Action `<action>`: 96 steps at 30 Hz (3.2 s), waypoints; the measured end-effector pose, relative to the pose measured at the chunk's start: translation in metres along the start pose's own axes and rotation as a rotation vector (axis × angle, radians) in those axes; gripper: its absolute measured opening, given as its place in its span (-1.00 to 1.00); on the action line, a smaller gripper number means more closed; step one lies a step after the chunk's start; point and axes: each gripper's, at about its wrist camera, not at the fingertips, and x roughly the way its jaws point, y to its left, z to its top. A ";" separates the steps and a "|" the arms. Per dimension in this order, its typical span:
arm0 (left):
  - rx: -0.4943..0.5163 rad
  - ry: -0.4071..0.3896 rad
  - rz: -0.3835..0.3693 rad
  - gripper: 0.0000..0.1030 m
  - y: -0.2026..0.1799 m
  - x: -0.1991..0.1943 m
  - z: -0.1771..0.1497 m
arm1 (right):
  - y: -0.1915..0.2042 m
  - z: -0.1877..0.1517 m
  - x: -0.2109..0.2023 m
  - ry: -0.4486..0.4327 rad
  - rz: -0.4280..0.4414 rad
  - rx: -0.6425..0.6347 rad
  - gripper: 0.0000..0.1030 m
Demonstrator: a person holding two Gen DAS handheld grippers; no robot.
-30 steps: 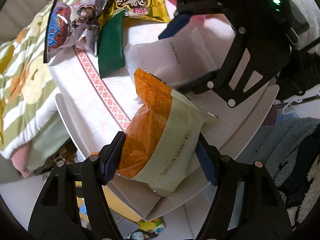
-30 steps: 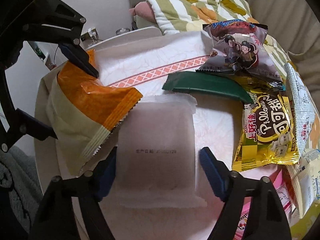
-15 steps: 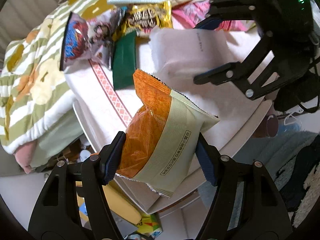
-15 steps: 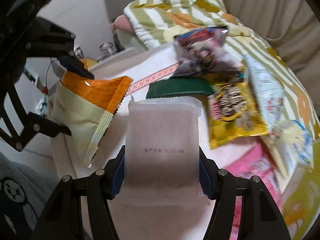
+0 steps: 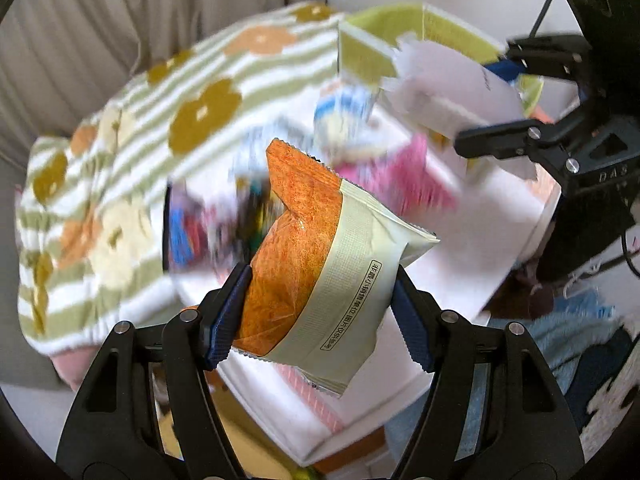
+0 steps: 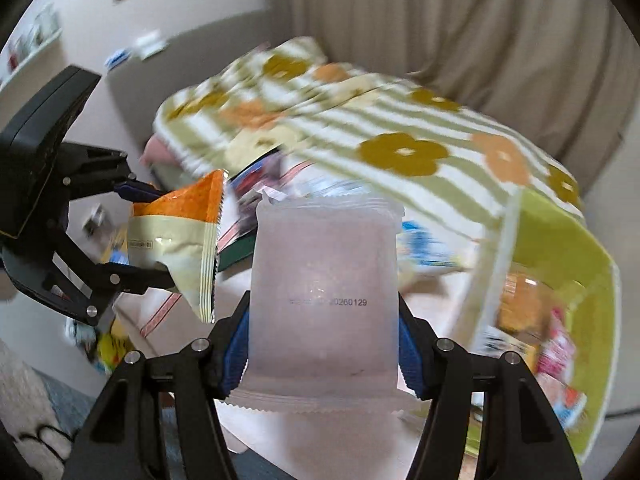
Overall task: Organize snacks
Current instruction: 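Carry both packets over the box and open both tools to drop them, then withdraw both tools from the box toward the remaining snacks on the table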
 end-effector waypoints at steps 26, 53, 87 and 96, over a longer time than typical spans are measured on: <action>-0.310 -0.051 -0.041 0.27 -0.139 0.119 0.265 | -0.246 -0.051 -0.070 -0.009 -0.206 0.269 0.14; -0.341 -0.065 0.106 0.99 -0.125 0.109 0.246 | -0.267 -0.058 -0.032 0.050 -0.213 0.479 0.18; -0.480 -0.096 0.215 0.99 -0.110 0.030 0.161 | -0.205 -0.037 -0.079 -0.065 -0.168 0.341 1.00; -0.577 -0.102 0.239 0.99 -0.025 0.004 0.097 | -0.140 0.008 -0.068 -0.131 -0.168 0.276 1.00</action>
